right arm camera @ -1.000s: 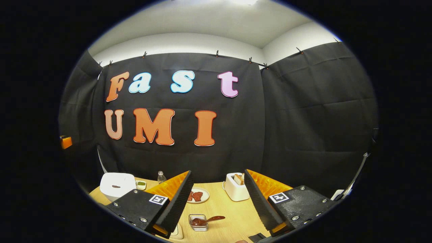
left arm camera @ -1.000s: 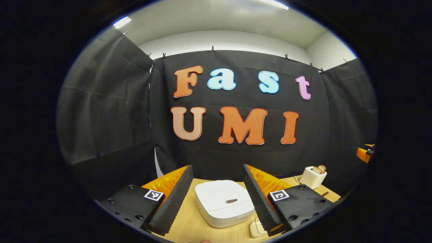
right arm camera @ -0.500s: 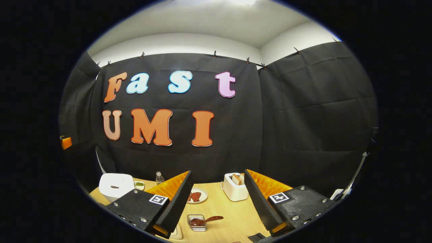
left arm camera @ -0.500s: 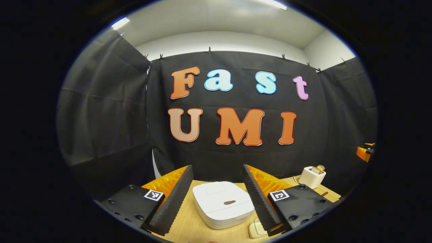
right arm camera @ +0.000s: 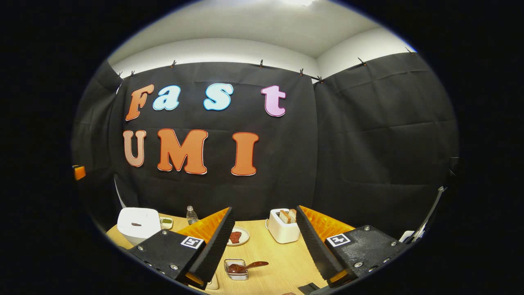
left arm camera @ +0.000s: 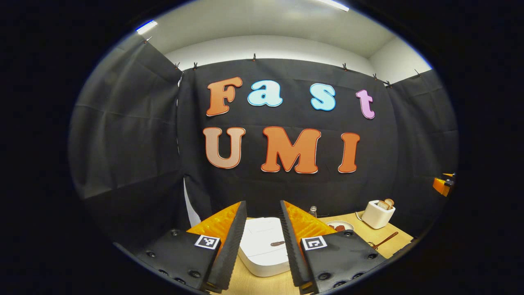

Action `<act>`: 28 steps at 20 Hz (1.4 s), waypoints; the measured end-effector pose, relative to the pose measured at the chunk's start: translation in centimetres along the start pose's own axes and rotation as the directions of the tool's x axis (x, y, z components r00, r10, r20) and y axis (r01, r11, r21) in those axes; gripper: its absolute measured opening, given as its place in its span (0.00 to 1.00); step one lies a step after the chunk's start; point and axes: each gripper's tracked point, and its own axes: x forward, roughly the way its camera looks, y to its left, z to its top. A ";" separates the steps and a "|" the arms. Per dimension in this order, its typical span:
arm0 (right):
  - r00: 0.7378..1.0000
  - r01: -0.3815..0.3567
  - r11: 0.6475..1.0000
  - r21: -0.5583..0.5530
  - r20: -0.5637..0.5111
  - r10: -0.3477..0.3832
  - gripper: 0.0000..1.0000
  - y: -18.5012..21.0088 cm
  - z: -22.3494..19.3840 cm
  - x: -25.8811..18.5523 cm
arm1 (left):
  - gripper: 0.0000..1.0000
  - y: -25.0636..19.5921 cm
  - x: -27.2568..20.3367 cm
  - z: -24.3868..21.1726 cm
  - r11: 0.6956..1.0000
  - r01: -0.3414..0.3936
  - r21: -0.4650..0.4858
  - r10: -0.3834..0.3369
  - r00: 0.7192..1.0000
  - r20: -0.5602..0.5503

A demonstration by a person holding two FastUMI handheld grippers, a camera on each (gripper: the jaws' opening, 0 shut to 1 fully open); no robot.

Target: Close the left gripper, press the button to open the rice cooker; take a wooden spoon from the chopstick holder with the right hand, scoop a spoonful of rice and pour it into the rice cooker, then put the wooden spoon back into the chopstick holder.

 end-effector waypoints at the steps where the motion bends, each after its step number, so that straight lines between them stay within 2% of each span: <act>1: 1.000 0.001 1.000 -0.003 0.000 -0.001 0.93 0.0 0.1 0.0 | 0.43 0.8 -0.1 0.4 0.999 -0.033 0.002 0.033 0.999 0.005; 3: 1.000 0.005 1.000 -0.007 0.000 -0.005 0.93 -0.2 0.0 0.2 | 0.06 1.1 0.2 0.6 0.999 -0.045 -0.015 0.045 0.999 0.008; 6: 1.000 0.011 1.000 -0.010 -0.002 -0.011 0.93 -0.3 0.0 0.5 | 0.08 0.9 0.8 -0.9 0.999 -0.036 -0.021 0.035 0.999 -0.018; 7: 1.000 0.011 1.000 -0.010 -0.005 -0.011 0.93 -0.3 -0.1 0.5 | 0.05 1.0 -0.1 -0.8 0.999 -0.028 -0.016 0.027 0.999 -0.037; 10: 1.000 0.013 1.000 -0.017 -0.016 -0.013 0.93 -0.3 -0.5 0.8 | 0.05 -0.9 2.1 -2.1 0.999 0.044 -0.022 -0.045 0.997 -0.056; 15: 0.999 0.025 0.999 -0.038 -0.030 -0.026 0.94 -0.6 -0.9 1.4 | 0.05 -2.8 5.8 -5.5 0.995 0.094 -0.045 -0.100 0.986 -0.132; 18: 0.998 0.043 0.998 -0.048 -0.042 -0.045 0.93 -1.2 -1.3 1.7 | 0.05 -2.9 8.9 -8.5 0.996 0.091 -0.018 -0.093 0.977 -0.193; 20: 0.997 0.054 0.997 -0.051 -0.048 -0.057 0.93 -1.6 -1.5 1.8 | 0.04 -3.2 10.9 -10.4 0.995 0.100 0.008 -0.095 0.968 -0.231; 24: 0.994 0.086 0.994 -0.066 -0.064 -0.090 0.93 -2.8 -2.0 1.6 | 0.05 -4.8 13.7 -14.7 0.989 0.128 -0.071 -0.144 0.930 -0.337; 28: 0.989 0.116 0.989 -0.088 -0.084 -0.123 0.94 -4.0 -2.5 1.4 | 0.05 -5.0 15.9 -18.2 0.988 0.125 -0.089 -0.150 0.906 -0.396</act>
